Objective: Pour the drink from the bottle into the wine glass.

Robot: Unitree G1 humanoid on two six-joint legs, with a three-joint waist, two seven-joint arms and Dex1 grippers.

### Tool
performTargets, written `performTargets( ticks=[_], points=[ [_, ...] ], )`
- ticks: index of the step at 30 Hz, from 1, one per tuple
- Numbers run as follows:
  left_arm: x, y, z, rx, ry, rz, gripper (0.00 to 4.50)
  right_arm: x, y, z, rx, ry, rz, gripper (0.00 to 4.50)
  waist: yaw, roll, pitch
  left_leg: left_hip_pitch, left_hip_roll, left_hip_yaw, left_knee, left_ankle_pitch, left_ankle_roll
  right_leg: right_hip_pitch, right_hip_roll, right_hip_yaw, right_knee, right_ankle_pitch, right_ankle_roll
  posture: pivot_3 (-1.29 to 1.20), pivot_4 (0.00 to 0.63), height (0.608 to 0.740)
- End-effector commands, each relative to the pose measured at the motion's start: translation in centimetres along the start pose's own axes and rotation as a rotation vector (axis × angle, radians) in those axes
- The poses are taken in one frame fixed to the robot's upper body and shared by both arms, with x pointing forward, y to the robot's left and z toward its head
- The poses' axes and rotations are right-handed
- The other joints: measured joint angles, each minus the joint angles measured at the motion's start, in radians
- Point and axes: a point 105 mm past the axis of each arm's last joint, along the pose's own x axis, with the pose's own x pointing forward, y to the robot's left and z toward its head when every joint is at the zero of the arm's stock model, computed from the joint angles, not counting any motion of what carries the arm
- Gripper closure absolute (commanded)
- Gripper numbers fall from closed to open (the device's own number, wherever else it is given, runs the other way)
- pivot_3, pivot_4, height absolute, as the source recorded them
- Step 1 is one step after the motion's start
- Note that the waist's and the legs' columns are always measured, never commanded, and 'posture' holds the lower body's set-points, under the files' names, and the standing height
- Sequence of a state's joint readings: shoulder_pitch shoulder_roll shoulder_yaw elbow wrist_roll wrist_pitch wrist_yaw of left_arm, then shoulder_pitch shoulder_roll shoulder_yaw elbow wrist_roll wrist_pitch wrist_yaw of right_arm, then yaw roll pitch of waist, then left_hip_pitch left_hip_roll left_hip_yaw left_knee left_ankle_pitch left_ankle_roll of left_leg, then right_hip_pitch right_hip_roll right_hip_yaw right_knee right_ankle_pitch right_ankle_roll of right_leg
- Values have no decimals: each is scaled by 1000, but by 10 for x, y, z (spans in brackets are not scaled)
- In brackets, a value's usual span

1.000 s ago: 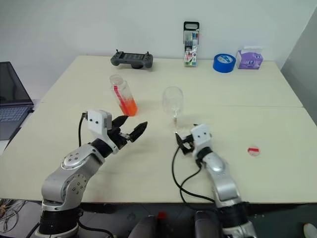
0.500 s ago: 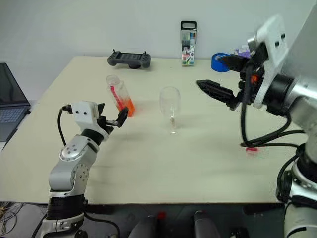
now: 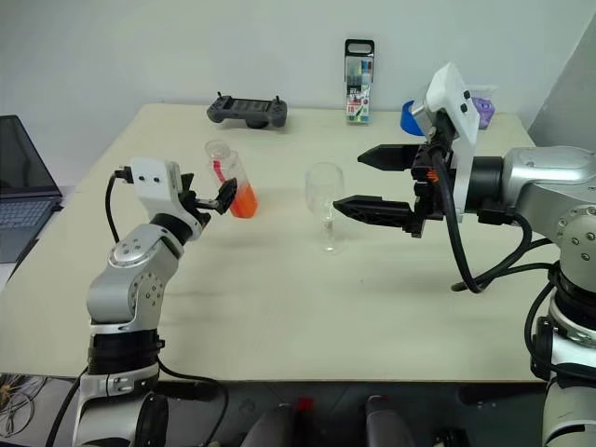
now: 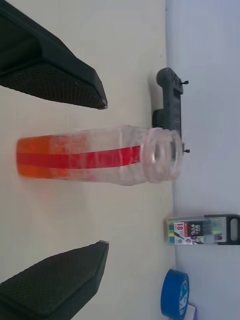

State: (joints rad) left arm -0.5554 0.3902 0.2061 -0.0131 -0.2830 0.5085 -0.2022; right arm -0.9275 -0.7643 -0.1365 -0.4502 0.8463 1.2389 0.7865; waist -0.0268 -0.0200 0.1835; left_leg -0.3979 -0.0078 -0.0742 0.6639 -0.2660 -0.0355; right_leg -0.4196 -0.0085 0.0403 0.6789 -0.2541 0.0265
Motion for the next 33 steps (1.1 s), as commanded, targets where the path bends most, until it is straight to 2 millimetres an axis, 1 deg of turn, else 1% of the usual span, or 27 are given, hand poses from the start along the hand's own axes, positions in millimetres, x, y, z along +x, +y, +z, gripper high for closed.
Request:
performTargets(
  ticks=[1, 6, 13, 23, 31, 33],
  points=[
    [7, 4, 9, 25, -34, 5, 0, -2, -1, 8, -52, -24, -6, 34, 0, 0, 0, 0, 0, 0, 0, 0, 0, 0, 0, 0, 0, 0, 0, 0, 150, 740],
    [16, 9, 5, 26, -39, 2, 0, 2, -5, 5, -68, -16, -9, 34, 0, 0, 0, 0, 0, -1, 0, 0, 0, 0, -1, 0, 0, 0, 0, 0, 150, 740],
    [33, 6, 9, 50, -59, -24, 0, 3, -9, 3, -74, -15, -4, 34, 0, 0, 0, -1, 0, -1, 0, 0, 0, 0, -1, 0, 0, 0, 0, 0, 150, 740],
    [58, 0, 5, 72, -74, -35, 0, 8, -10, 4, -85, -18, -2, 34, 1, 0, 0, -1, 0, -1, 0, 0, 0, -1, -3, 0, 0, 0, 0, 0, 150, 740],
    [64, -1, 2, 91, -79, -45, 0, 7, -13, 3, -87, -11, -18, 34, 0, 0, 0, -1, 0, -2, 0, 0, 0, -1, -4, 0, 0, 0, 0, 0, 150, 740],
    [64, 0, 2, 100, -86, -37, 403, 7, -14, 2, -87, -10, -25, 0, 0, 0, 0, -1, 0, -2, 0, 0, 0, -1, -4, 0, 0, 0, 0, 0, 150, 740]
  ],
)
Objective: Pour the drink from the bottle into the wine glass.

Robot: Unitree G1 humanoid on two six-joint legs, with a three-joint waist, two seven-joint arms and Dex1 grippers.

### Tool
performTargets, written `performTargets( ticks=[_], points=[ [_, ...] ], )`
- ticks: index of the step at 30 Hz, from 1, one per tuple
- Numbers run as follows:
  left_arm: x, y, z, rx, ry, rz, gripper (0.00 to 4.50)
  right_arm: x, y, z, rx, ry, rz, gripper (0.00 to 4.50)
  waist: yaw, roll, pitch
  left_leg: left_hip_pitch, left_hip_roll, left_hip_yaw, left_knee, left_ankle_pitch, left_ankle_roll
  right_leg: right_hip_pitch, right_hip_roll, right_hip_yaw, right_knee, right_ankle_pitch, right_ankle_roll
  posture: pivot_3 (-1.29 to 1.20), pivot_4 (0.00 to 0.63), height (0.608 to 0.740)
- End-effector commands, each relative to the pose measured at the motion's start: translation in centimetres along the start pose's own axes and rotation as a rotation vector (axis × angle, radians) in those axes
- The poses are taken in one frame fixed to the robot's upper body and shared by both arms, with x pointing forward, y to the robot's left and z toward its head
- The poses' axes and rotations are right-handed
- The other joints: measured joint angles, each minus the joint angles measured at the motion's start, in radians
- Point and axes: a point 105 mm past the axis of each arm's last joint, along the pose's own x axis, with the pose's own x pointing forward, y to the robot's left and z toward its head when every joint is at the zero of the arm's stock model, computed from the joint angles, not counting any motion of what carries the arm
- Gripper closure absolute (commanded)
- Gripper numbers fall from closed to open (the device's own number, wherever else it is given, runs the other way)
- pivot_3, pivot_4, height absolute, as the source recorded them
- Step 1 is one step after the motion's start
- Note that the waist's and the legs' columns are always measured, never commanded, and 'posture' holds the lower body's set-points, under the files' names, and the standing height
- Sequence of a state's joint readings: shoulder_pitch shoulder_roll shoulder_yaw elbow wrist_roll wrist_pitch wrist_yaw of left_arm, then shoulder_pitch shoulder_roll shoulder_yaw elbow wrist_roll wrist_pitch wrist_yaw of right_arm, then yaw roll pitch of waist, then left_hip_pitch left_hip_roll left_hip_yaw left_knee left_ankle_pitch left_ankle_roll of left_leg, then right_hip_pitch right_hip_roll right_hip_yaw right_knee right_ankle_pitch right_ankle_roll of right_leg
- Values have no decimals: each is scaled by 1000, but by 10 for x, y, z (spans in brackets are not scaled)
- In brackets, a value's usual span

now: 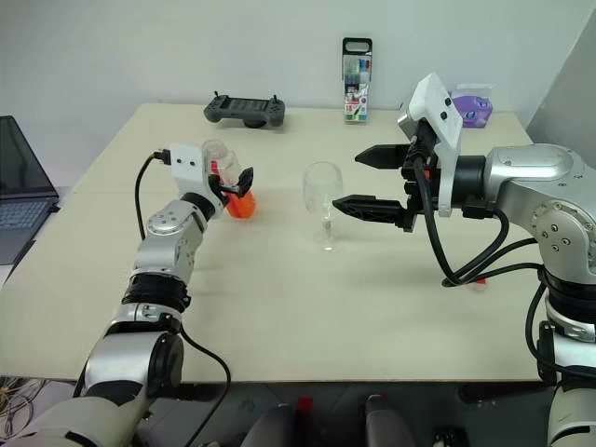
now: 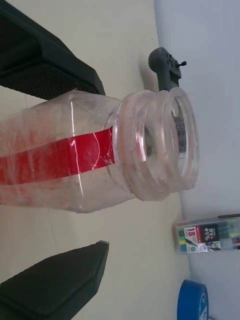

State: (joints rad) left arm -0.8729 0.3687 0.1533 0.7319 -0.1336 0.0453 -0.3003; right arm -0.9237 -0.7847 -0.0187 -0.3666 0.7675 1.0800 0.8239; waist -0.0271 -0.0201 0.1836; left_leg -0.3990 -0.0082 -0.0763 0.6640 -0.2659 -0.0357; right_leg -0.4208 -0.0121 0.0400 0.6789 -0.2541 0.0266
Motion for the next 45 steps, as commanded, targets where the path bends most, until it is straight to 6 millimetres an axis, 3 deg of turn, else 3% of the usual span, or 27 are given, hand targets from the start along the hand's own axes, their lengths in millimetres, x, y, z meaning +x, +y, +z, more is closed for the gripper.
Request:
performTargets(
  ticks=[1, 8, 12, 16, 21, 28, 35, 45],
  points=[
    [4, 2, 23, 33, -80, 1, 603, -5, -2, 11, -49, -28, -28, 0, 0, 0, 0, 0, 0, 0, 0, 0, 0, 0, 0, 0, 0, 0, 0, 0, 150, 740],
    [3, 8, 33, 72, -130, 1, 2670, -8, -10, 16, -66, -75, -117, 0, 0, 0, 0, 0, 0, 0, 0, 0, 0, 0, 0, 0, 0, 0, 0, 0, 150, 740],
    [11, -12, 81, 101, -275, -89, 2709, -30, -13, -4, -58, -90, -293, 0, 12, -4, 2, -2, 0, -1, 0, 0, 0, 0, 0, -2, 0, 0, 0, 0, 150, 740],
    [13, -46, 116, 228, -380, -200, 2710, -47, -10, -39, -12, -129, -555, 0, 29, -5, 2, -4, -1, 0, 0, 0, 0, -1, -1, -3, -2, 0, 0, 0, 150, 740],
    [5, -67, 110, 471, -415, -297, 2710, -32, 26, -66, -38, -168, -634, 0, 20, -4, 1, -1, -4, 1, 0, 0, 0, 0, -2, 2, 1, -1, 2, 0, 150, 740],
    [-7, -76, 119, 793, -557, -347, 2711, -8, 39, -90, 70, -219, -699, 0, -7, -4, 1, 2, 0, 2, 0, 0, 0, 0, 6, 3, 2, -1, 3, 0, 150, 740],
    [-11, -86, 123, 1042, -637, -424, 2711, 10, 47, -85, 128, -296, -631, 0, -2, -4, 2, 0, -1, 2, 0, 0, 0, 0, 6, 0, 1, -1, 2, 0, 150, 740],
    [-15, -96, 110, 1211, -675, -493, 2711, 20, 45, -82, 122, -310, -603, 0, -3, -4, 2, 0, -1, 3, 0, 0, 0, 0, 6, 0, 2, -1, 2, 0, 150, 740]
  ],
)
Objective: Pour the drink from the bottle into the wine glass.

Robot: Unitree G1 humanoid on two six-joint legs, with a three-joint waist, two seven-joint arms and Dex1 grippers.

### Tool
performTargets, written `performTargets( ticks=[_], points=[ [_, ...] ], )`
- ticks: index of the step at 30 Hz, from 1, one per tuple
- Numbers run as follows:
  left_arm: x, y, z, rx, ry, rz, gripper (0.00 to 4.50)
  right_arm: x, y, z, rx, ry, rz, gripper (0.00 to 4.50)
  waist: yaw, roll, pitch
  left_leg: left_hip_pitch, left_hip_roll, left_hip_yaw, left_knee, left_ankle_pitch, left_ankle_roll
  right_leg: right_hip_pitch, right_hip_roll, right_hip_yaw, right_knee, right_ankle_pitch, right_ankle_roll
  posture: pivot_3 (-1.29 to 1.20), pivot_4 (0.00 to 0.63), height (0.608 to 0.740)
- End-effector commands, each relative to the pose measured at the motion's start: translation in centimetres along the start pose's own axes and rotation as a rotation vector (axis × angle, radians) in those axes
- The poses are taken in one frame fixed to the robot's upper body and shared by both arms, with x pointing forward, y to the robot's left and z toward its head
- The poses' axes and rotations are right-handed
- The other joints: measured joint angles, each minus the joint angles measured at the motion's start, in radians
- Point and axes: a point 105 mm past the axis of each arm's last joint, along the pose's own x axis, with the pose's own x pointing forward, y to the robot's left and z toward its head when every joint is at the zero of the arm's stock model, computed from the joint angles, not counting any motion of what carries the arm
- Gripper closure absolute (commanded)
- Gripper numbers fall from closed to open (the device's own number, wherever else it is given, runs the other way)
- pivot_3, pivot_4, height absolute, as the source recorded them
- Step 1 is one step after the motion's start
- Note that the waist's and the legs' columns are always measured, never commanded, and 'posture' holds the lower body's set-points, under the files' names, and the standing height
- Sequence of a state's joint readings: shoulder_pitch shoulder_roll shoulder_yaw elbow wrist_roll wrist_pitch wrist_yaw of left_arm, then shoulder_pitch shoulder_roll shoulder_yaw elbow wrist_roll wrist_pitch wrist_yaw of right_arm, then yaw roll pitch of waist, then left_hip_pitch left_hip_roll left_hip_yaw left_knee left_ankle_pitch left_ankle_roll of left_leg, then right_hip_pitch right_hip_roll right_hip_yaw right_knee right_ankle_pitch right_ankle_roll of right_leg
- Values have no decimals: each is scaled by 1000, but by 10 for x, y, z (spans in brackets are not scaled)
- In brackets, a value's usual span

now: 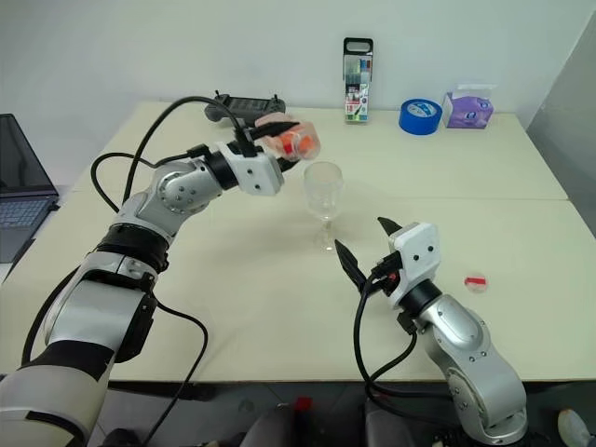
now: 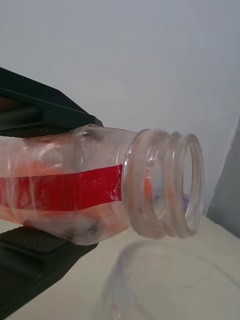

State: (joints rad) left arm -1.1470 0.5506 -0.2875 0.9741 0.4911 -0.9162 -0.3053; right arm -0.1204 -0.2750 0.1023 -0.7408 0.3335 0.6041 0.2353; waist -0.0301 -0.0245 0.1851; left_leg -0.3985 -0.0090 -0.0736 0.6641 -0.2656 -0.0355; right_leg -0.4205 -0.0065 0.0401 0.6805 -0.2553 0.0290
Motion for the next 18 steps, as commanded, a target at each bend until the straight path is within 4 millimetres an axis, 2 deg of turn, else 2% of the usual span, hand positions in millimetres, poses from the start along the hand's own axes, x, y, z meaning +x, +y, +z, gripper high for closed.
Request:
performTargets(
  ticks=[1, 8, 18],
  points=[
    [0, 28, 5, 96, -22, 76, 2711, 3, 0, 14, -23, -65, 3, 0, 0, 0, 0, 0, 0, 0, 0, 0, 0, 0, 0, 0, 0, 0, 0, 0, 150, 740],
    [0, 32, 2, 178, -9, 82, 2711, 8, -4, 14, -21, -71, -6, 0, 0, 0, 0, 0, 0, 0, 0, 0, 0, 0, 0, 0, 0, 0, 0, 0, 150, 740],
    [1, 48, -4, 287, 36, 128, 2712, 9, -5, 15, -19, -71, -4, 0, 0, 0, 0, 0, 0, 0, 0, 0, 0, 0, 0, 0, 0, 0, 0, 0, 150, 740]
  ],
)
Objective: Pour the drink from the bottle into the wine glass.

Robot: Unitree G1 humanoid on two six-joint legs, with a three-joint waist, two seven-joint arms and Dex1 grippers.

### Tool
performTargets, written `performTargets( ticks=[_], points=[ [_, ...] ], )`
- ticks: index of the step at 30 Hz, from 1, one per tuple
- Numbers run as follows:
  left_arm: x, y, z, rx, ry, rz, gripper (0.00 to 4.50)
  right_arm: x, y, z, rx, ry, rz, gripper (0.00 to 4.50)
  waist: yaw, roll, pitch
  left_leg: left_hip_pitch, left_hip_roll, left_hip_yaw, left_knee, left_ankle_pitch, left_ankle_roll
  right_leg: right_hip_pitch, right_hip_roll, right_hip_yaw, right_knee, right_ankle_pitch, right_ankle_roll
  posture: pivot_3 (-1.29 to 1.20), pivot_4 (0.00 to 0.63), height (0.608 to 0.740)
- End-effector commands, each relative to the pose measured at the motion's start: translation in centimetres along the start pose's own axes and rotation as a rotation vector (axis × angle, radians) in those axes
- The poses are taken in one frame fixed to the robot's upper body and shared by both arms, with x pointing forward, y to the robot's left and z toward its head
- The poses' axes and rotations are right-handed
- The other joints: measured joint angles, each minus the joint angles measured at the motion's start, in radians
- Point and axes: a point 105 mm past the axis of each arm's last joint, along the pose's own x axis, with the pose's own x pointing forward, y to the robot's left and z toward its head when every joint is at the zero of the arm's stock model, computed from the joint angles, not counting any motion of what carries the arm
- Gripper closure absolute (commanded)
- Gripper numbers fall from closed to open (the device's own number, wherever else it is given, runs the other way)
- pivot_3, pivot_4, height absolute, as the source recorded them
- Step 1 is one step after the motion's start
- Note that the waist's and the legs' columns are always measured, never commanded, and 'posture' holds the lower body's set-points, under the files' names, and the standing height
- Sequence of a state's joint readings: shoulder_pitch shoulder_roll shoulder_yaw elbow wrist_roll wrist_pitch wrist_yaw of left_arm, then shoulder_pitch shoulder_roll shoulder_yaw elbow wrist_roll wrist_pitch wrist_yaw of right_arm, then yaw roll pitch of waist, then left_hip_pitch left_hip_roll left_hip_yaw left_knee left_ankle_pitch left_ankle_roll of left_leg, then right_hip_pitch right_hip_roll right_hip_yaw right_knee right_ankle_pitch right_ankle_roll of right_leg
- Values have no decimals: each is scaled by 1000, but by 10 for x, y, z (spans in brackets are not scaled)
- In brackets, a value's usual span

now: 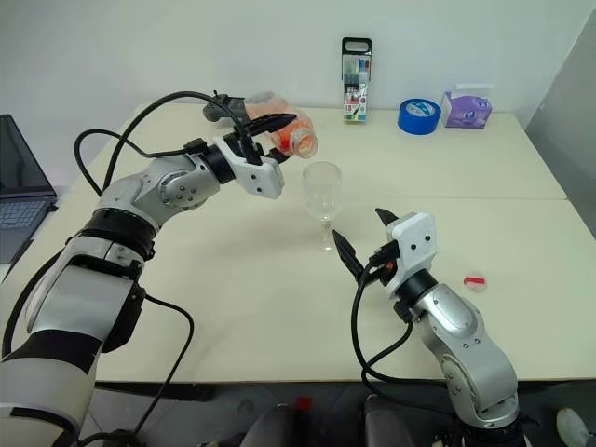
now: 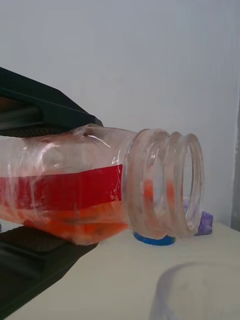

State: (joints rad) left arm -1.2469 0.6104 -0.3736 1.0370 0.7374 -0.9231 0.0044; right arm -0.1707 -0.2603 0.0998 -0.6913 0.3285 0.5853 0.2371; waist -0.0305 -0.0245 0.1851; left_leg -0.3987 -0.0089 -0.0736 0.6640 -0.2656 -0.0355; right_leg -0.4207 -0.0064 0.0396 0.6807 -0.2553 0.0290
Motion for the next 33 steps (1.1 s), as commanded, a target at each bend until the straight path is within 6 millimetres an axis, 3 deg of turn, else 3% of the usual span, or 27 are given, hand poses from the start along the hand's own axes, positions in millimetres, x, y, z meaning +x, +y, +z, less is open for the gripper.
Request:
performTargets(
  ticks=[1, 33],
  points=[
    [4, 26, -1, 52, -5, 68, 2712, 0, -1, 12, -18, -48, -1, 0, 0, 0, 0, 0, 0, 0, 0, 0, 0, 0, 0, 0, 0, 0, 0, 0, 150, 740],
    [8, 26, -3, 86, 0, 60, 2712, 5, 0, 10, -20, -56, -1, 0, 0, 0, 0, 0, 0, 1, 0, 0, 0, 0, 0, 0, 1, 0, 0, 0, 150, 740]
  ],
)
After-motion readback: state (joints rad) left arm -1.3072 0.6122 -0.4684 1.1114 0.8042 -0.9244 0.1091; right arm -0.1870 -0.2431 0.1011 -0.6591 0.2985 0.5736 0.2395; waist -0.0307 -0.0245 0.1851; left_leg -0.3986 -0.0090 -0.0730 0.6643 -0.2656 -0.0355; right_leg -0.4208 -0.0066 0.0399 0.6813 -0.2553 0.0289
